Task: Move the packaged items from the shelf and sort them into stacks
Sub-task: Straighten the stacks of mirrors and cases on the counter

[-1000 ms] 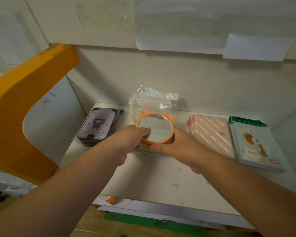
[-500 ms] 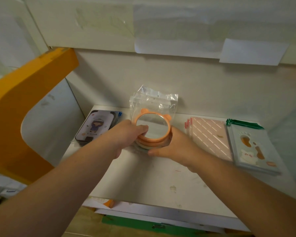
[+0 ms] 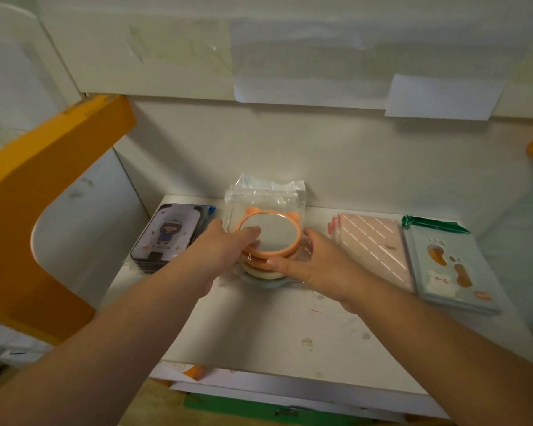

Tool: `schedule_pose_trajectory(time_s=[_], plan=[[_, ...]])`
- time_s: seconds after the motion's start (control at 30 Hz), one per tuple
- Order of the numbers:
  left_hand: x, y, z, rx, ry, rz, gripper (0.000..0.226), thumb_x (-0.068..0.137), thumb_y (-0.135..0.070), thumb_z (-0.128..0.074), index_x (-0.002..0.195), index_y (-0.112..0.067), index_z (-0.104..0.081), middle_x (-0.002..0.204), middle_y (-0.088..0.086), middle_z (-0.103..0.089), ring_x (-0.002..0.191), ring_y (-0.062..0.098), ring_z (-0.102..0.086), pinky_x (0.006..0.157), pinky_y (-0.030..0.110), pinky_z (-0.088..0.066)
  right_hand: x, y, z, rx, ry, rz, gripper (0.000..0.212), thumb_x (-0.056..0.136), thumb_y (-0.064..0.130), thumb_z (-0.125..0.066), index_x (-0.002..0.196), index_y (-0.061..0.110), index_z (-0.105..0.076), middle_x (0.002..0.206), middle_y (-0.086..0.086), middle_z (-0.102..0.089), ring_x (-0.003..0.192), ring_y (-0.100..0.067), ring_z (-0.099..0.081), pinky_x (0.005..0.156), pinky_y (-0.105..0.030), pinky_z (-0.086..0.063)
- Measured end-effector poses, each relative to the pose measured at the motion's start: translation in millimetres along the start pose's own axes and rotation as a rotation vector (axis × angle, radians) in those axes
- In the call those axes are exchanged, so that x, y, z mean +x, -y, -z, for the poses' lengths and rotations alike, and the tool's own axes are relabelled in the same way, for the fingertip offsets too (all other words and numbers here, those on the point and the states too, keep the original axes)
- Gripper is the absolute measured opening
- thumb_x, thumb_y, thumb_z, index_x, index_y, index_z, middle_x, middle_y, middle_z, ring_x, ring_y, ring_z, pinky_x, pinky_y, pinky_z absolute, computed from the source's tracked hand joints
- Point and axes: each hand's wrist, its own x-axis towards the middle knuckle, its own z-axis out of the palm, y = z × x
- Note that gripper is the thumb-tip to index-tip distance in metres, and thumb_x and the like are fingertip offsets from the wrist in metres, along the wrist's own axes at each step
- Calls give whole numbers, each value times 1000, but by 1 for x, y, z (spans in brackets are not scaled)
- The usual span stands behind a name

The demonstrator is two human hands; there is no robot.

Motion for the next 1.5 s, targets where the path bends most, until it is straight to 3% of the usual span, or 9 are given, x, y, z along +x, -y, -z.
schedule_pose_trajectory(time_s=[0.17, 0.33, 0.53, 0.73, 0.9, 1.03, 1.2, 1.3, 1.5], plan=[[-6, -1, 0, -66, 33, -20, 40, 92, -41, -65, 120, -27, -40, 82, -14, -52, 76, 4, -54, 64, 26, -43, 1, -9, -1, -110, -52, 37, 81, 60, 33, -95, 127, 31, -50, 117, 21, -66, 102, 19, -57, 86, -7, -48], [-5, 5, -1, 35, -6, 14, 22, 81, -40, -70, 88, -29, -51, 92, 0, -64, 85, 17, -63, 75, 31, -52, -4, -14, -4, -200, -122, 106, 86, 60, 23, -96, 110, 53, -32, 111, 37, -45, 94, 40, -38, 76, 7, -36], [-2, 7, -4, 100, 25, 37, 37, 68, -46, -64, 94, -20, -62, 85, 4, -61, 77, 23, -58, 71, 35, -48, 1, -26, -13, -335, -131, 159, 131, 52, 29, -97, 150, 43, -11, 118, 33, -48, 107, 29, -41, 88, 5, -34], [7, 2, -2, 83, 53, 72, 22, 71, -45, -61, 79, -24, -59, 78, 4, -52, 74, 22, -52, 70, 36, -45, 22, -30, -16, -296, -229, 187, 108, 54, 33, -91, 144, 40, -31, 119, 17, -64, 110, -2, -62, 95, -34, -54], [13, -2, -4, 108, 45, 81, 24, 69, -45, -58, 77, -23, -54, 80, 5, -43, 76, 23, -42, 71, 37, -34, 33, -32, -13, -283, -241, 183, 106, 55, 33, -94, 143, 37, -36, 118, 17, -66, 108, 2, -62, 92, -4, -41], [17, -3, -5, 89, 46, 73, 24, 67, -43, -59, 76, -23, -51, 80, 5, -40, 76, 23, -40, 71, 37, -32, 38, -32, -12, -251, -240, 178, 104, 50, 34, -95, 137, 41, -39, 118, 17, -67, 107, -2, -65, 93, -34, -55], [16, -3, -1, 89, 84, 104, 23, 63, -45, -63, 68, -24, -57, 73, 4, -48, 71, 24, -47, 70, 35, -40, 28, -28, -7, -231, -171, 157, 105, 50, 36, -97, 138, 36, -39, 122, 15, -65, 110, 2, -63, 95, -22, -51], [16, 1, -1, 96, 119, 110, 23, 68, -45, -64, 74, -23, -61, 74, 4, -51, 68, 24, -49, 68, 33, -41, 17, -25, -2, -270, -135, 156, 102, 53, 30, -97, 138, 30, -40, 121, 18, -62, 107, 23, -51, 86, 6, -32], [18, 3, 0, 111, 90, 79, 32, 77, -51, -65, 84, -19, -66, 77, 2, -58, 70, 21, -53, 70, 32, -41, 9, -22, -5, -299, -192, 197, 107, 52, 29, -98, 140, 32, -36, 122, 23, -57, 105, 39, -31, 79, 12, -24]])
